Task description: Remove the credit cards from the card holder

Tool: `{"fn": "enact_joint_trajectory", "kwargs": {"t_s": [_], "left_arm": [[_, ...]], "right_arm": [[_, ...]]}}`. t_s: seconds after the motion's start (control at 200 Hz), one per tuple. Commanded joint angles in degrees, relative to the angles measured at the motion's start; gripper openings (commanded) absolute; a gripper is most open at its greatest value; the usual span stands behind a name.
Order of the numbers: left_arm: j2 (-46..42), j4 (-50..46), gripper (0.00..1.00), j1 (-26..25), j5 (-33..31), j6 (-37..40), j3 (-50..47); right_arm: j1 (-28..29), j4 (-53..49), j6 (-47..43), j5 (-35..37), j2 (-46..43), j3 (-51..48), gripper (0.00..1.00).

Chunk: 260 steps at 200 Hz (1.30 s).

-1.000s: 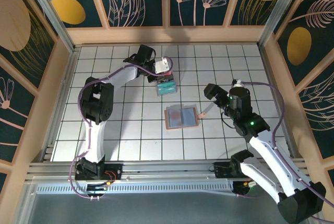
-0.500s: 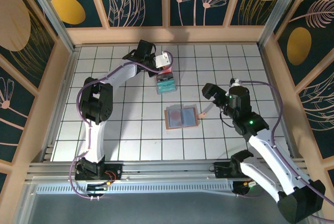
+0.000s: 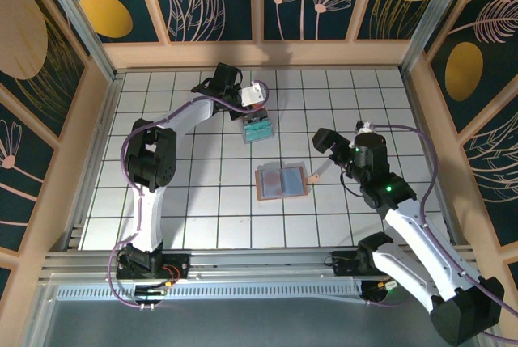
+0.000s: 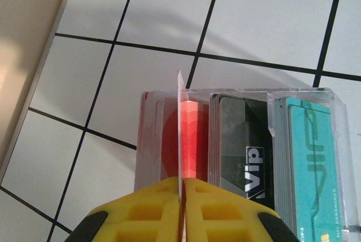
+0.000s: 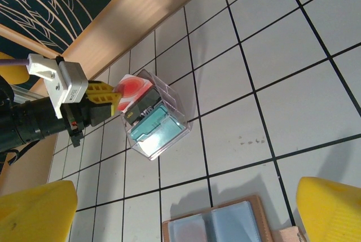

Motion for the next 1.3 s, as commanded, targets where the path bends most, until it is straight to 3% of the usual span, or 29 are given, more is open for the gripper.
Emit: {"fn": "enact_joint_trajectory", "kwargs": {"t_s": [0.0, 0.28, 0.661, 0.716, 0.931, 1.196, 1.296], "left_arm": [[1.2, -2.0, 0.12, 0.4, -0.1, 1.6, 0.5], [1.1, -1.3, 0.29, 0.4, -1.3, 1.5, 0.5], [-3.0, 1.0, 0.31, 0.4, -2.2, -1.6, 0.0], [-4.7, 1.1, 0.41, 0.3, -1.8, -3.2, 0.0], [-15.9, 8.2, 0.98, 0.1, -1.3, -14.9, -7.1], [-32.4, 22.0, 0.99, -0.9, -5.6, -36.5, -24.1], [-37.0, 23.8, 0.99, -3.6, -12.7, -43.4, -30.0]], "right_arm": [[0.4, 1.3, -0.5, -0.2, 0.2, 0.1, 0.99], [0.4, 1.9, -0.5, -0.2, 0.6, 0.0, 0.99], [0.7, 1.2, -2.1, -1.6, 1.9, 0.9, 0.99], [1.0, 1.0, -2.6, -1.5, 2.1, 0.9, 0.99], [3.8, 0.3, -4.1, 0.7, 3.5, 1.1, 0.99], [6.8, -0.8, -4.9, 1.3, 8.2, 2.7, 0.95], [8.7, -0.8, -4.2, 1.3, 9.6, 2.9, 0.88]]}}
